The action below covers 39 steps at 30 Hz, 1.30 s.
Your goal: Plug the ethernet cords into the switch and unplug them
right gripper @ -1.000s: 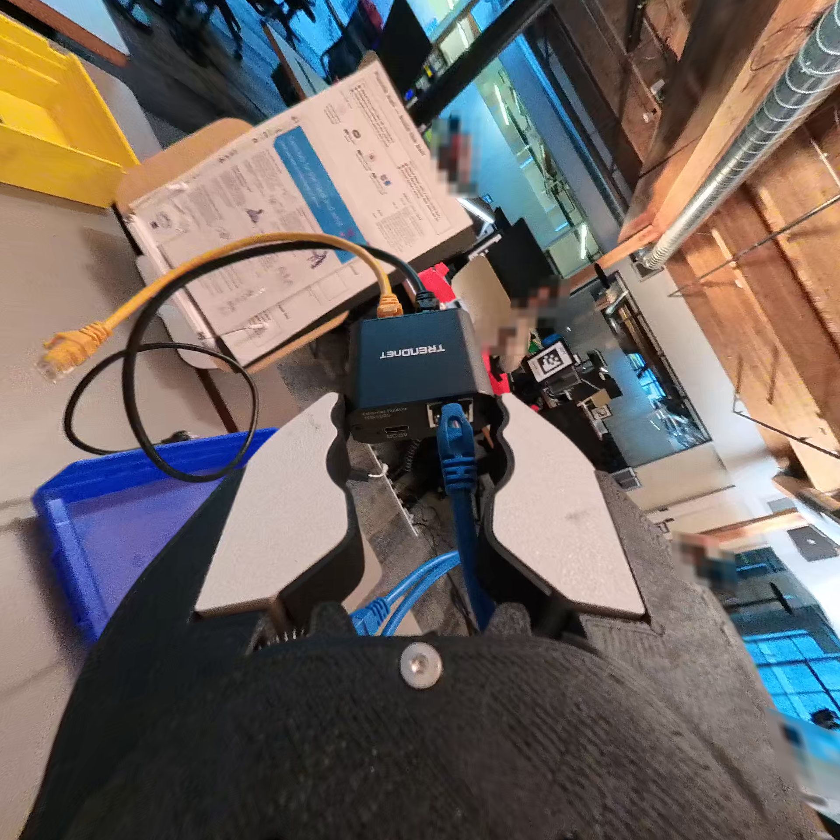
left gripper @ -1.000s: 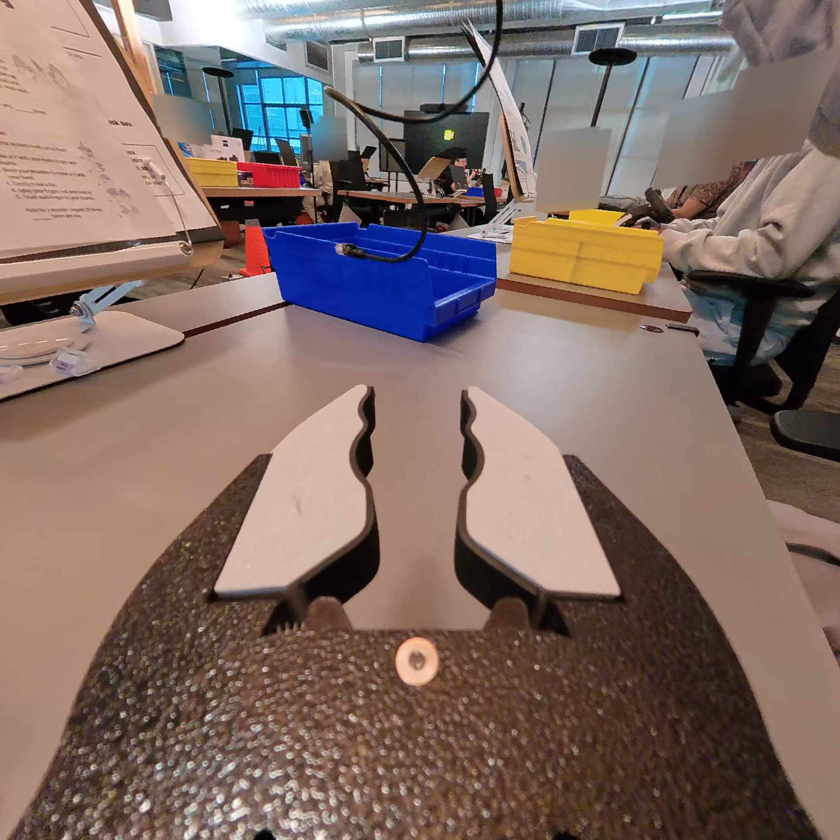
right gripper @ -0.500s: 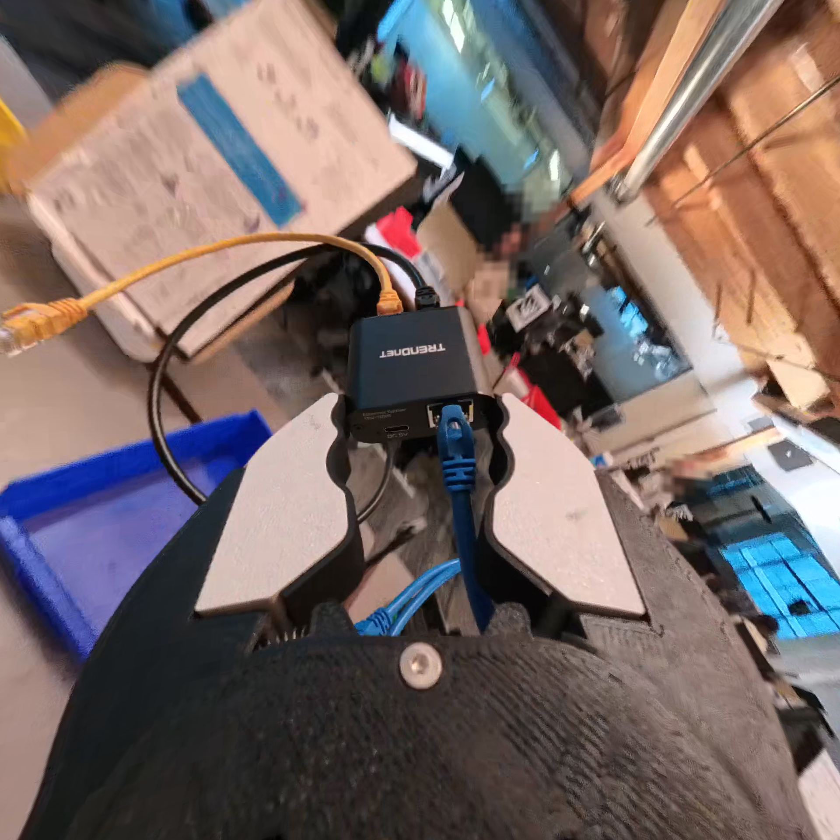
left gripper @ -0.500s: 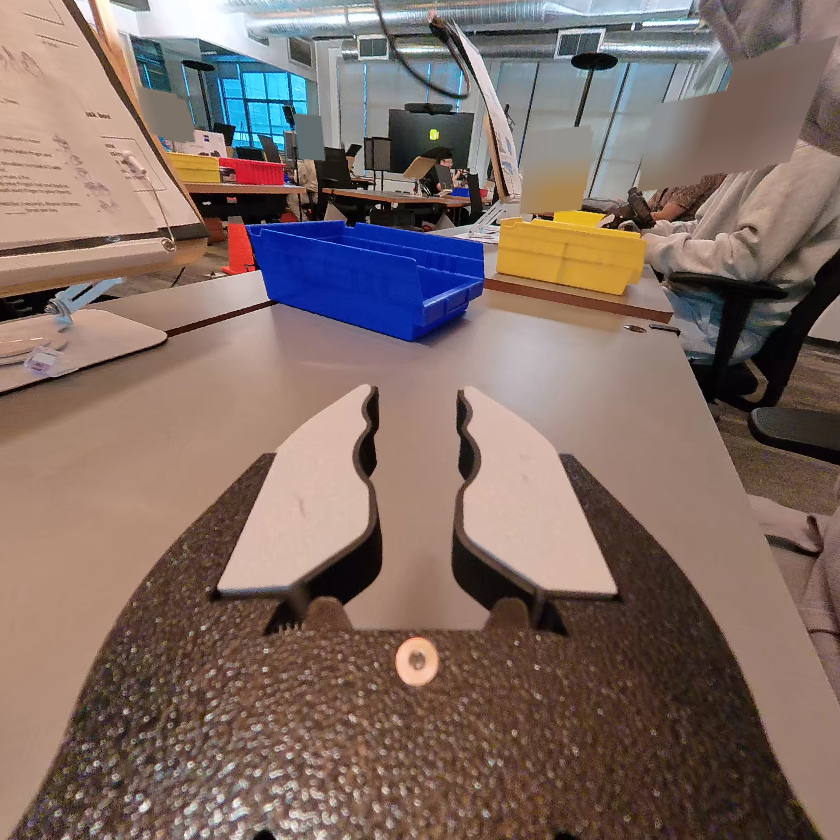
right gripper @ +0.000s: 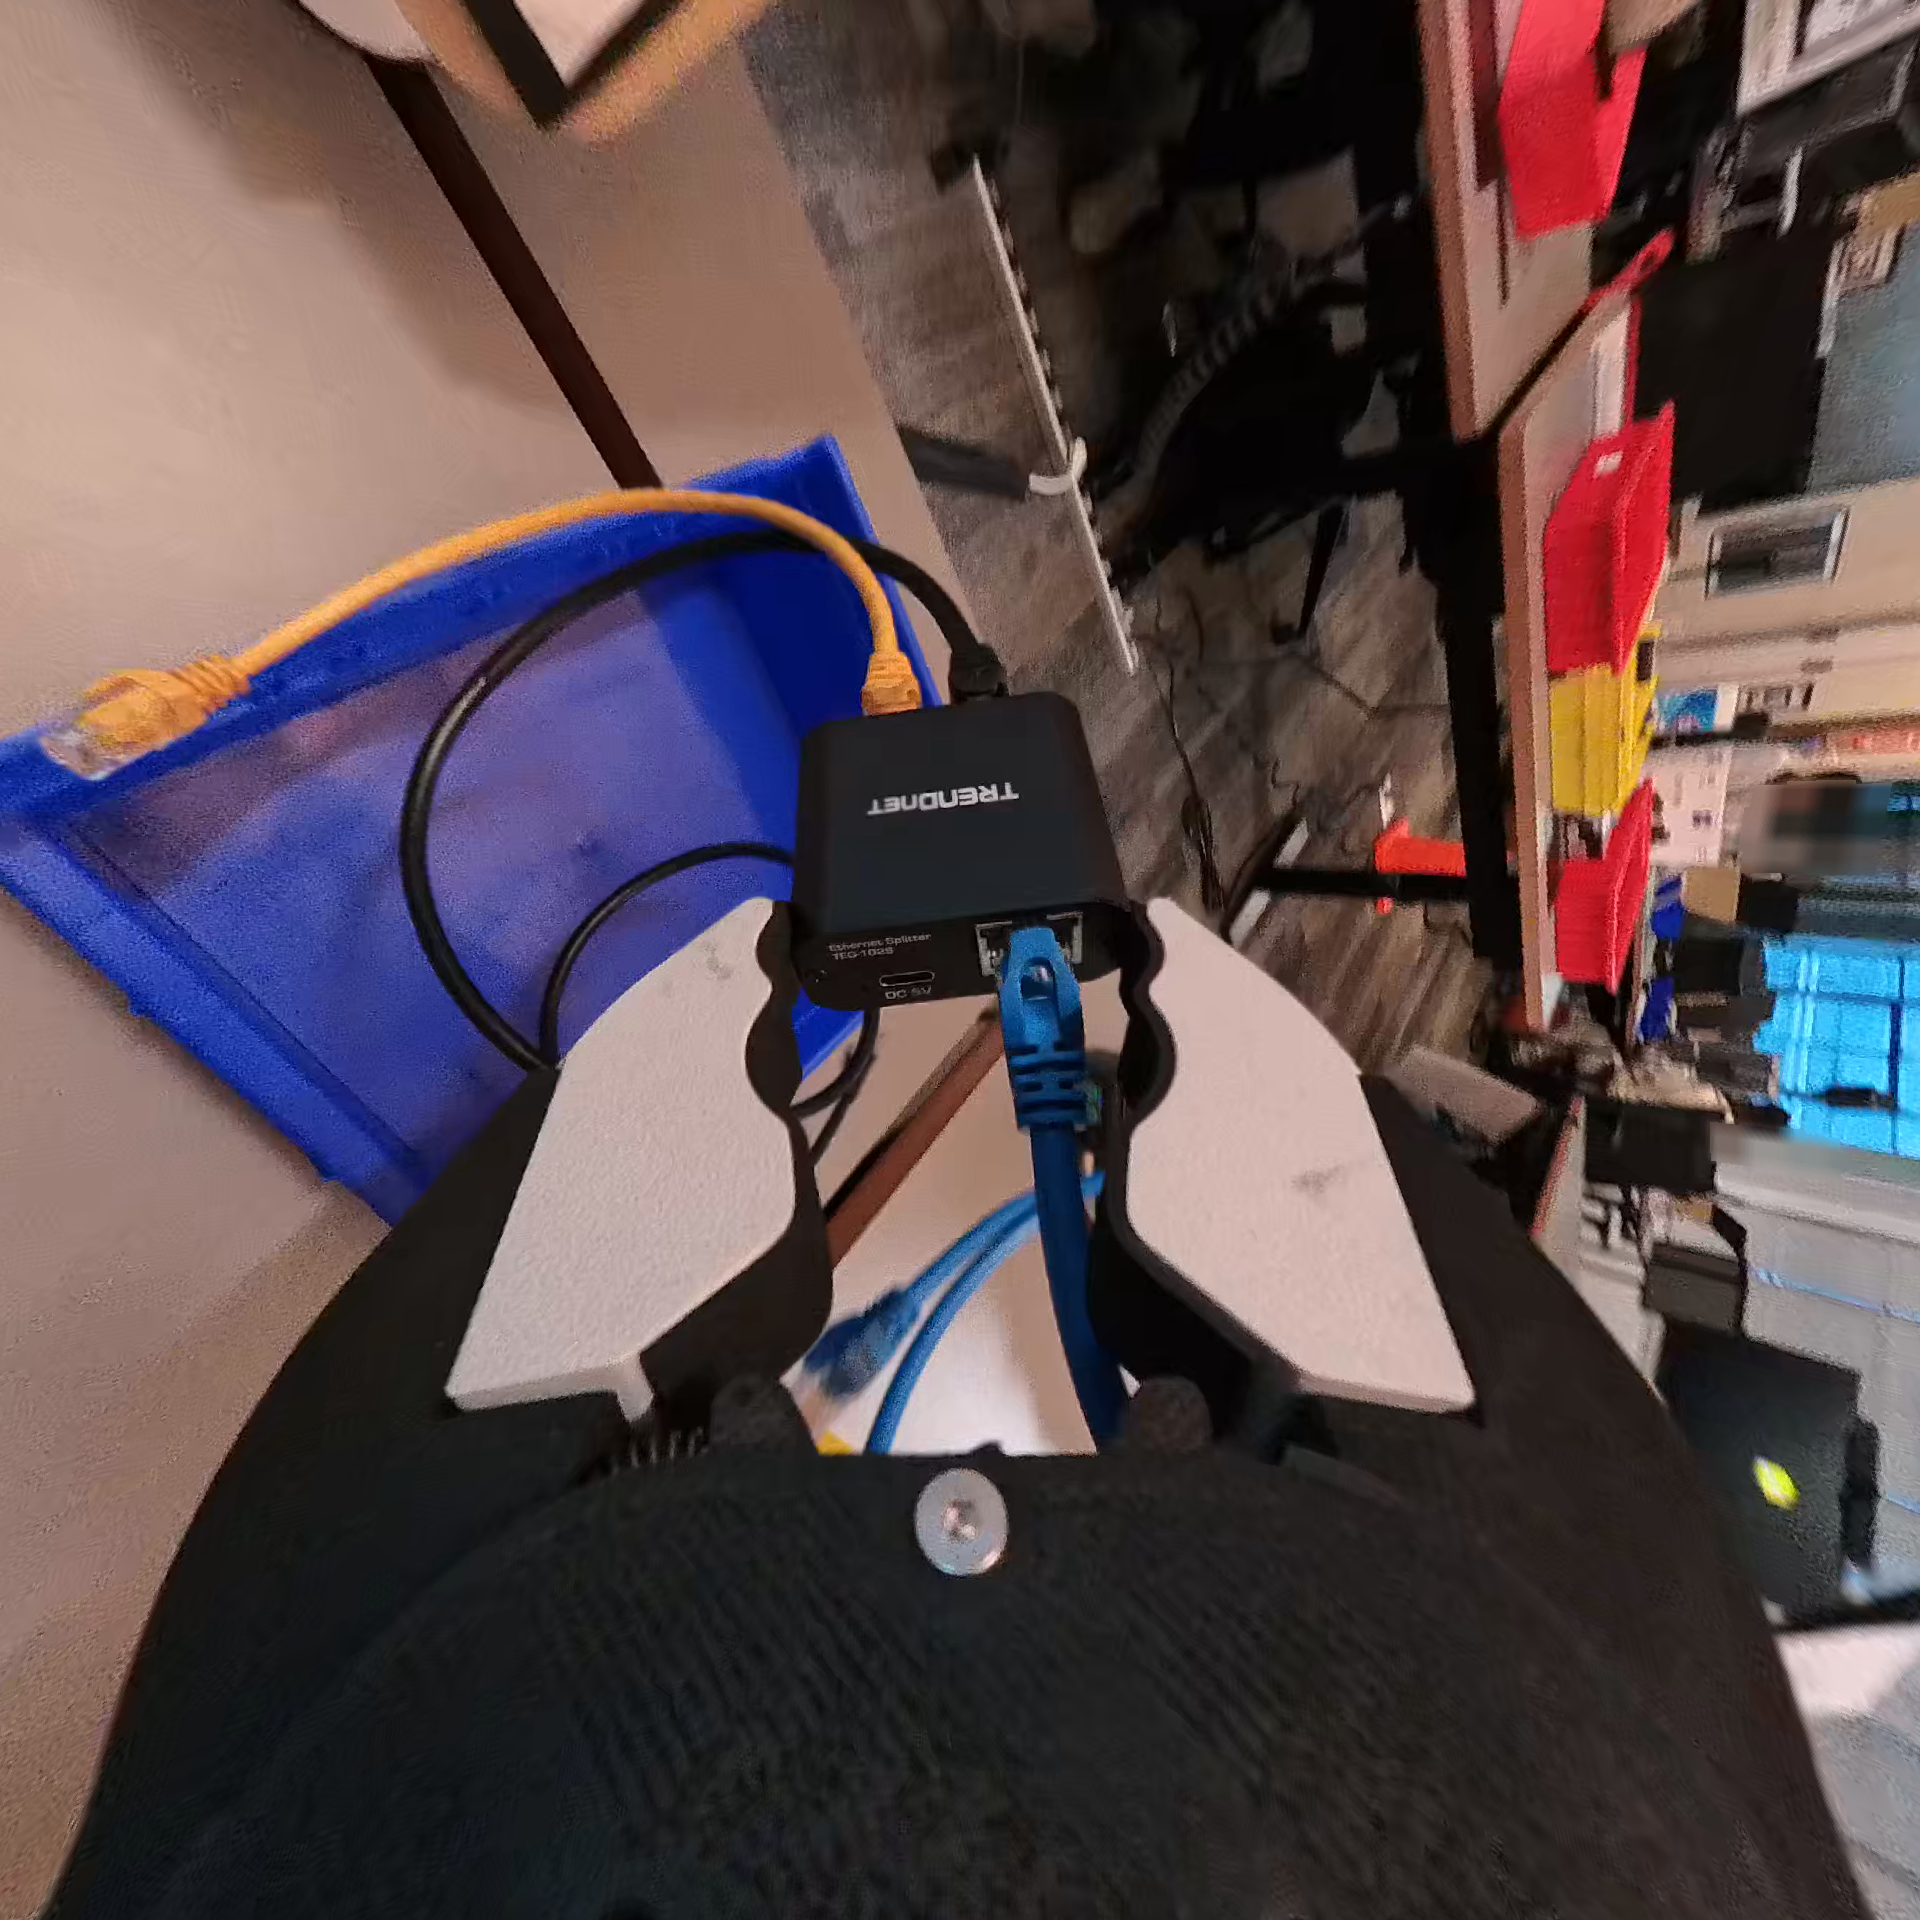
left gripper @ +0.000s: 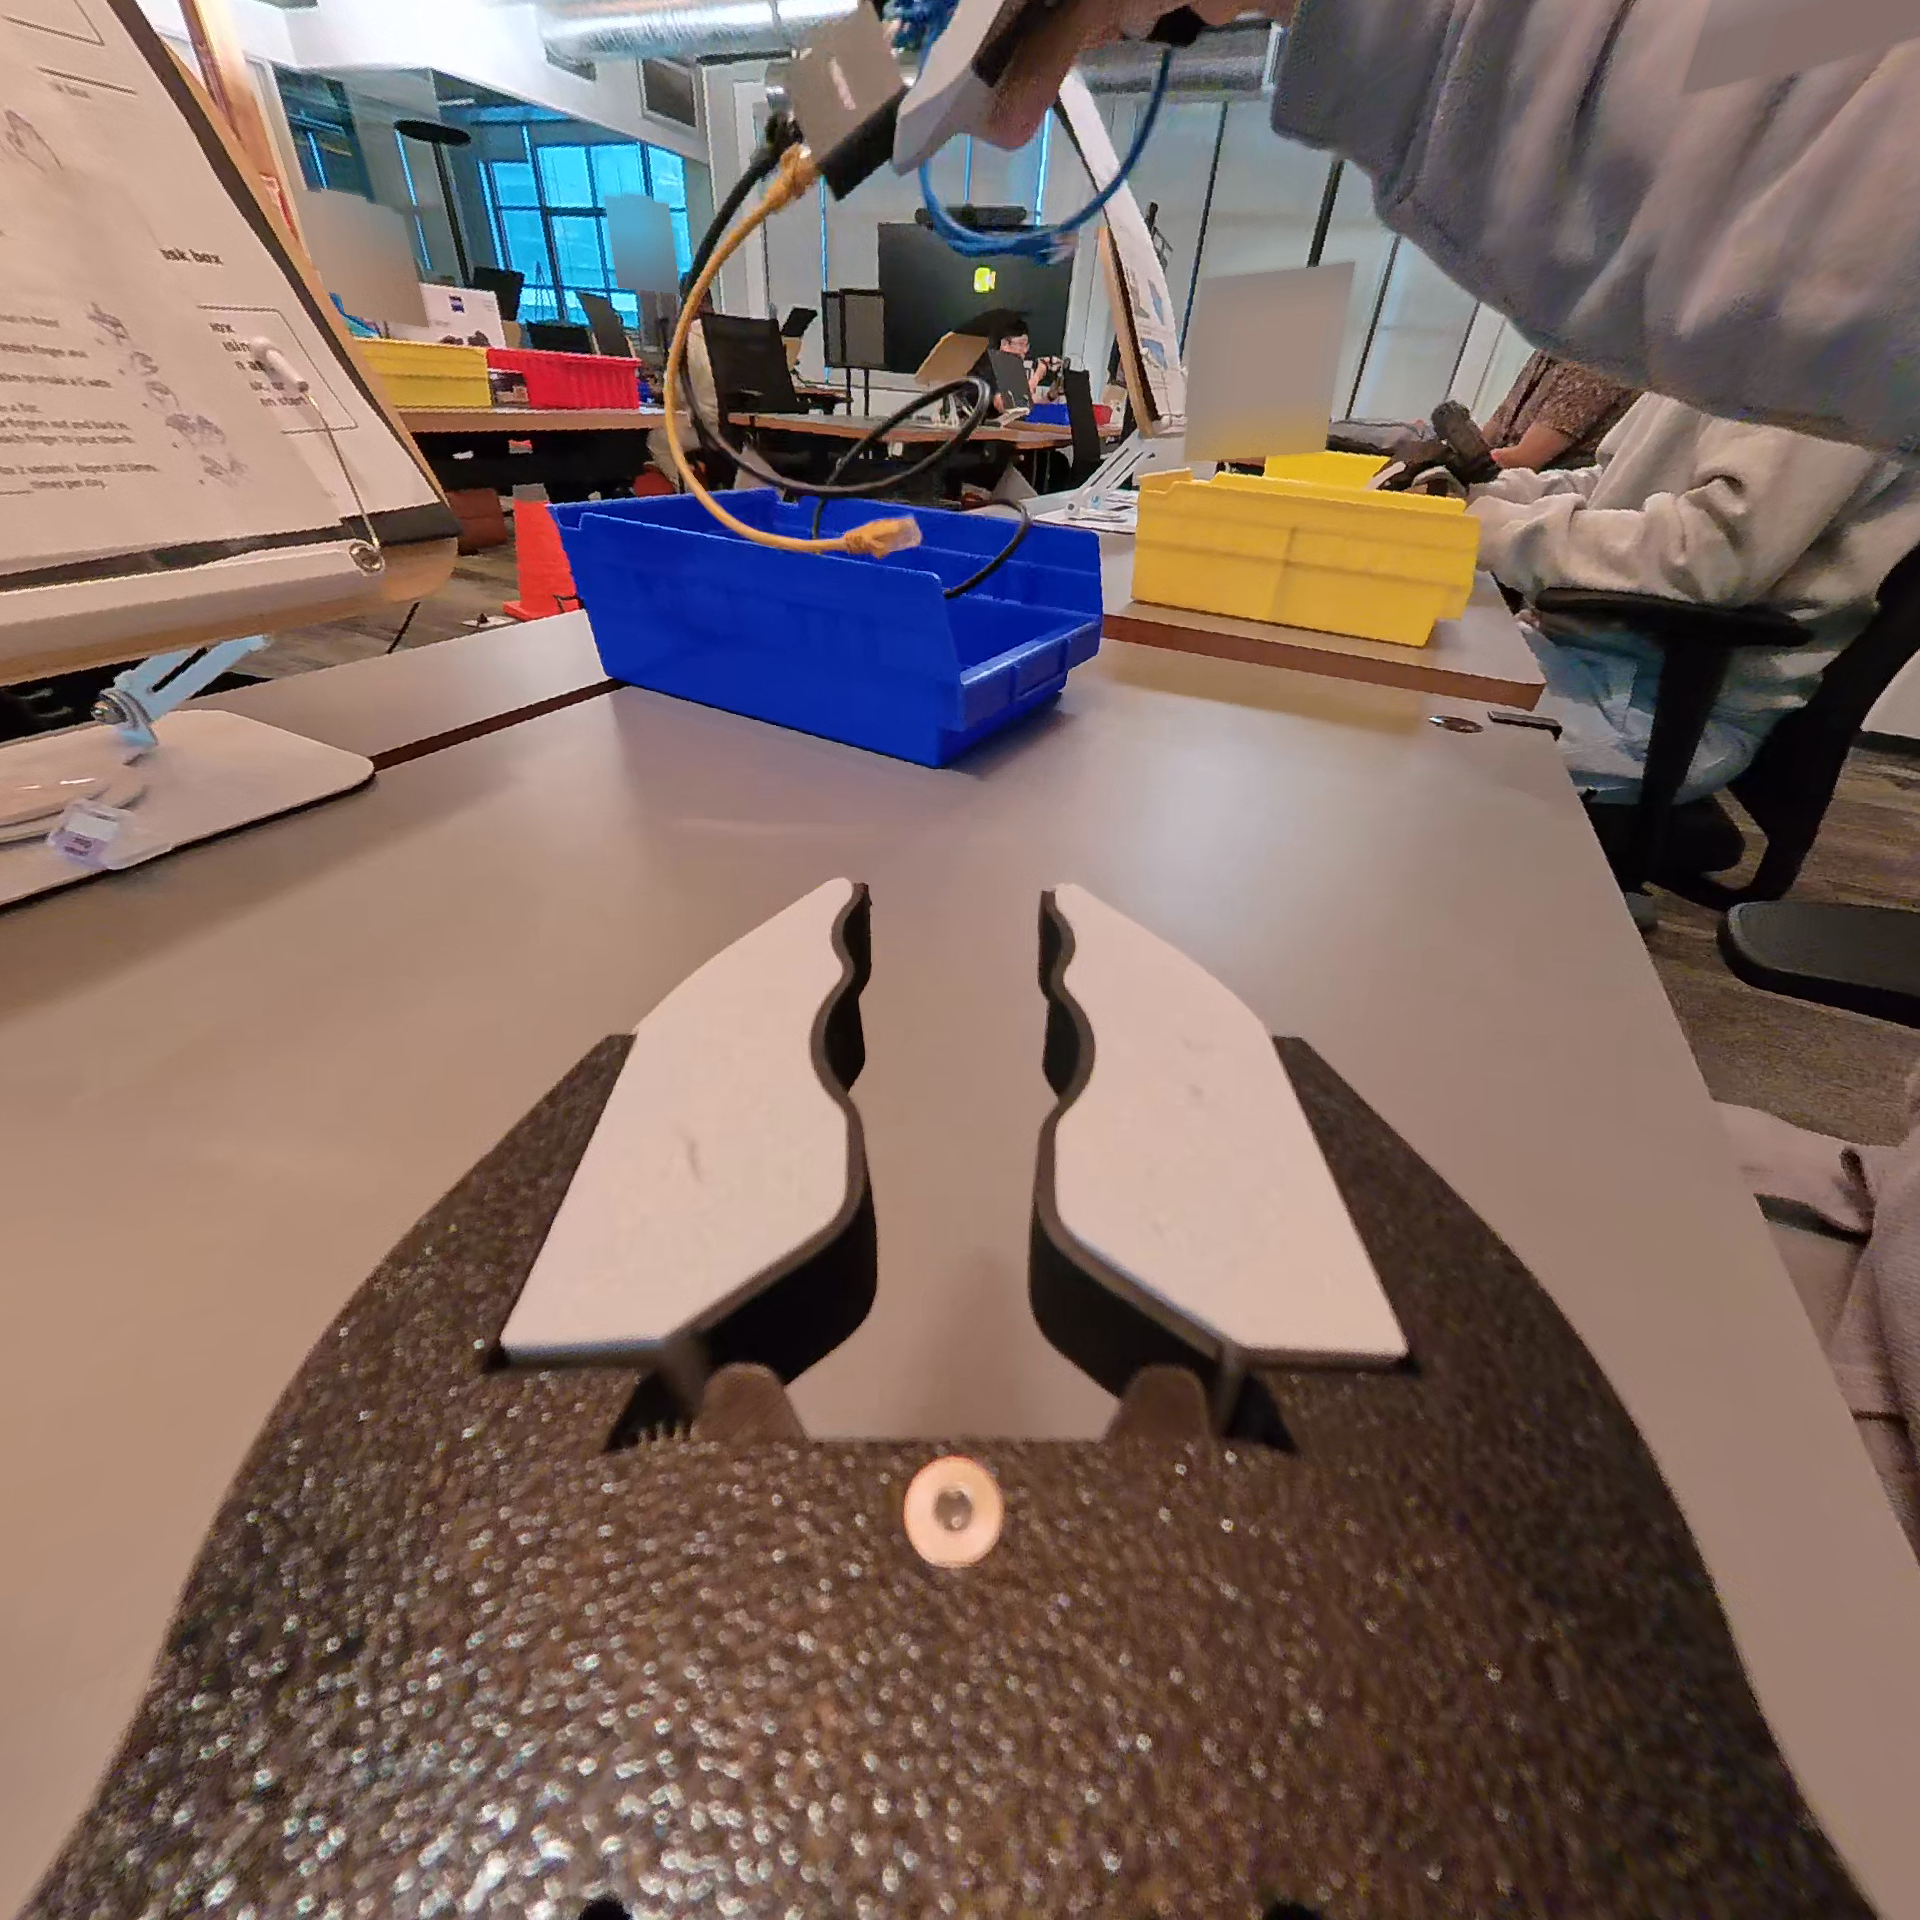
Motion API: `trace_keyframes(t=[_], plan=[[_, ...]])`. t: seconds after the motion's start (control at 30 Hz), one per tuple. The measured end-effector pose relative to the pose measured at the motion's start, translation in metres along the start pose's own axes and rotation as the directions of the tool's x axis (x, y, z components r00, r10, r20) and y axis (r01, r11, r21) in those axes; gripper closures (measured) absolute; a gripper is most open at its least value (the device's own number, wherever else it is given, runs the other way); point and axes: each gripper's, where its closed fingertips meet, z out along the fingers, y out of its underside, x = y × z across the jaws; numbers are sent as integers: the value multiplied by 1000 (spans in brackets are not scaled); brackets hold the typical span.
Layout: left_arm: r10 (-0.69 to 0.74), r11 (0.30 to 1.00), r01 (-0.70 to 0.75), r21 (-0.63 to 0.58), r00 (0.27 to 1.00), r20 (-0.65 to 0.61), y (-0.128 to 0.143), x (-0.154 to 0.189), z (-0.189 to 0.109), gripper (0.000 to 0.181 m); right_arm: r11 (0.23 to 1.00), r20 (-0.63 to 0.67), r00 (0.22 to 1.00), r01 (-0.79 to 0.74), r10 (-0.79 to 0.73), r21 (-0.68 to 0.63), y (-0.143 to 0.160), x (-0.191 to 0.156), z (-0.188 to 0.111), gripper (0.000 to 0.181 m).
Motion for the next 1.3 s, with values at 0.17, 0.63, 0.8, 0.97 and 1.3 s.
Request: trace_keyframes(t=[0.17,0.63,0.8,0.97,1.3], plan=[[-8,1000,8,6,1000,-3,-1,0,-1,152,966,-126,990,26,-60,-257,18,12,30,120],[-20,1000,20,23,1000,-7,-3,-1,-3,153,873,129,866,-468,484,-137,26,-72,127,120],[-22,999,22,32,1000,-1,-4,-2,-3,153,861,30,869,-484,494,-158,52,-102,145,119],[-15,1000,15,22,1000,15,-2,-3,-2,153,916,20,924,-375,381,-145,66,-124,127,95],[-21,995,39,-94,983,184,10,-16,33,135,731,5,744,-656,668,188,100,-134,-7,97]])
